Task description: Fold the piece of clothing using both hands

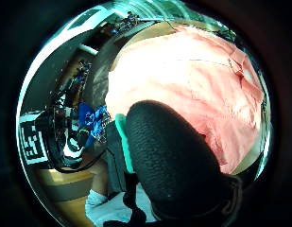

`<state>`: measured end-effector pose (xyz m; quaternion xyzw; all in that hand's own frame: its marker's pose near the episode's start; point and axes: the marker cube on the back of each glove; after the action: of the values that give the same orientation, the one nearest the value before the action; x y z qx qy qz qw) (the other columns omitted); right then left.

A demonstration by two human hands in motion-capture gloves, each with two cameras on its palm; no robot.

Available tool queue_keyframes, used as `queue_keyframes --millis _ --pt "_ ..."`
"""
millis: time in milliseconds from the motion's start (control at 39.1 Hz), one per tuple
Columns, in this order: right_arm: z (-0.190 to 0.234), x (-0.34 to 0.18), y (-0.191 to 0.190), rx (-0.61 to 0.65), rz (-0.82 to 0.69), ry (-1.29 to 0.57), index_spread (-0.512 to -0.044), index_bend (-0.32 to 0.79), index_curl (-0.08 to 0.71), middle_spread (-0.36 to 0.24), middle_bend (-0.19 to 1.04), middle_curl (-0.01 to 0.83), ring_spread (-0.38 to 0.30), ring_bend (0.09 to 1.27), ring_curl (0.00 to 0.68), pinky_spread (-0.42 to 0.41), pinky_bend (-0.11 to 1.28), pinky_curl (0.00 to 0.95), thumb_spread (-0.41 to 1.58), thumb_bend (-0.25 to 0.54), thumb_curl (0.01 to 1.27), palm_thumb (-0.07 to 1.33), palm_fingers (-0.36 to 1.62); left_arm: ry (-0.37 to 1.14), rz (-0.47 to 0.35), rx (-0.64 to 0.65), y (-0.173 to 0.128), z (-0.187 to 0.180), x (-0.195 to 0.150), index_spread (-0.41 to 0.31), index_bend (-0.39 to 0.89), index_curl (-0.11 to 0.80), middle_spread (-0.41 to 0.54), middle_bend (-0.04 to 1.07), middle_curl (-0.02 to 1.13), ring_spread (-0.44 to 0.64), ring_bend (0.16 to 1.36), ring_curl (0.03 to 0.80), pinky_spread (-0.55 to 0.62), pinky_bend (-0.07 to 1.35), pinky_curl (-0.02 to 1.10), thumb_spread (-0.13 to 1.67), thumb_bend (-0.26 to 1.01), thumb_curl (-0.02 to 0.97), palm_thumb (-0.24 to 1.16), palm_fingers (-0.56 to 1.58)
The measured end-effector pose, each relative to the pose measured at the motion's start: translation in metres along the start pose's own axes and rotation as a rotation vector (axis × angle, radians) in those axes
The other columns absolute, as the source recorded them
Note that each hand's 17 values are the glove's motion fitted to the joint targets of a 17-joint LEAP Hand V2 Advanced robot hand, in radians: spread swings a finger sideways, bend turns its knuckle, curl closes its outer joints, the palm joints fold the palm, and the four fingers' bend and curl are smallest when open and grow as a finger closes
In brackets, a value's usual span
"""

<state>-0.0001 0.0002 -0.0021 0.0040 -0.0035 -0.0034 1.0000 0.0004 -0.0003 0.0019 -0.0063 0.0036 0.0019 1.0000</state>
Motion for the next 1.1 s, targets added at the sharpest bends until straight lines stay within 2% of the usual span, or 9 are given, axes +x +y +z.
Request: queue_keyframes --millis 77,154,358,563,819,922,1101 --pt "0.000 0.001 0.000 0.003 0.001 -0.005 -0.248 0.13 0.053 -0.014 0.20 0.068 0.086 0.23 0.050 0.171 0.44 0.124 0.58 0.069 0.05 0.13 0.19 0.006 0.006 -0.006 -0.001 0.001 0.000 -0.036 0.02 0.004 0.051 0.20 0.09 0.14 0.53 0.137 0.17 0.51 0.13 0.53 -0.01 0.031 0.00 0.37" --pt "0.001 0.002 -0.002 0.001 0.002 -0.010 -0.301 0.14 0.081 -0.013 0.21 0.099 0.109 0.24 0.075 0.209 0.46 0.161 0.75 0.063 0.07 0.13 0.17 0.013 0.011 -0.012 -0.001 0.001 0.000 -0.044 0.04 0.013 0.063 0.21 0.13 0.17 0.57 0.184 0.22 0.57 0.17 0.67 -0.02 0.051 -0.01 0.32" --pt "0.001 0.003 -0.001 0.000 0.000 -0.002 -0.370 0.14 0.129 -0.014 0.21 0.162 0.143 0.25 0.115 0.261 0.49 0.214 1.01 0.039 0.12 0.14 0.13 0.014 0.015 -0.008 0.001 -0.001 0.001 -0.055 0.08 0.042 0.087 0.23 0.21 0.22 0.64 0.235 0.28 0.64 0.23 0.89 -0.02 0.100 -0.02 0.25" --pt "-0.002 0.002 0.002 -0.005 -0.005 0.006 -0.394 0.14 0.164 -0.015 0.20 0.207 0.157 0.27 0.146 0.279 0.50 0.245 1.12 0.003 0.16 0.14 0.11 0.020 0.014 -0.008 0.004 -0.003 0.001 -0.059 0.10 0.075 0.096 0.25 0.25 0.24 0.67 0.256 0.31 0.68 0.25 0.98 -0.03 0.135 -0.02 0.21" --pt "-0.002 0.006 0.017 0.003 -0.016 0.024 -0.401 0.14 0.191 -0.006 0.20 0.249 0.165 0.28 0.174 0.287 0.51 0.275 1.17 -0.016 0.20 0.15 0.08 0.026 0.014 0.026 0.011 -0.001 0.003 -0.057 0.10 0.107 0.101 0.26 0.30 0.25 0.71 0.273 0.32 0.71 0.27 1.03 -0.03 0.166 -0.03 0.18" --pt "0.019 0.011 0.024 -0.031 -0.018 0.011 -0.401 0.14 0.199 -0.004 0.20 0.262 0.166 0.28 0.183 0.288 0.51 0.283 1.16 -0.016 0.21 0.16 0.07 0.030 0.017 0.015 0.016 0.018 0.006 -0.055 0.10 0.119 0.101 0.26 0.31 0.25 0.71 0.278 0.32 0.72 0.28 1.03 -0.03 0.174 -0.03 0.17" --pt "0.066 0.026 0.032 -0.167 0.008 0.021 -0.377 0.07 0.176 0.015 0.21 0.286 0.177 0.32 0.205 0.287 0.58 0.314 1.13 -0.013 0.24 0.18 0.03 0.030 0.032 -0.093 0.016 0.068 0.007 -0.053 0.11 0.138 0.132 0.23 0.32 0.26 0.74 0.286 0.33 0.75 0.30 1.03 -0.02 0.199 -0.01 0.14"
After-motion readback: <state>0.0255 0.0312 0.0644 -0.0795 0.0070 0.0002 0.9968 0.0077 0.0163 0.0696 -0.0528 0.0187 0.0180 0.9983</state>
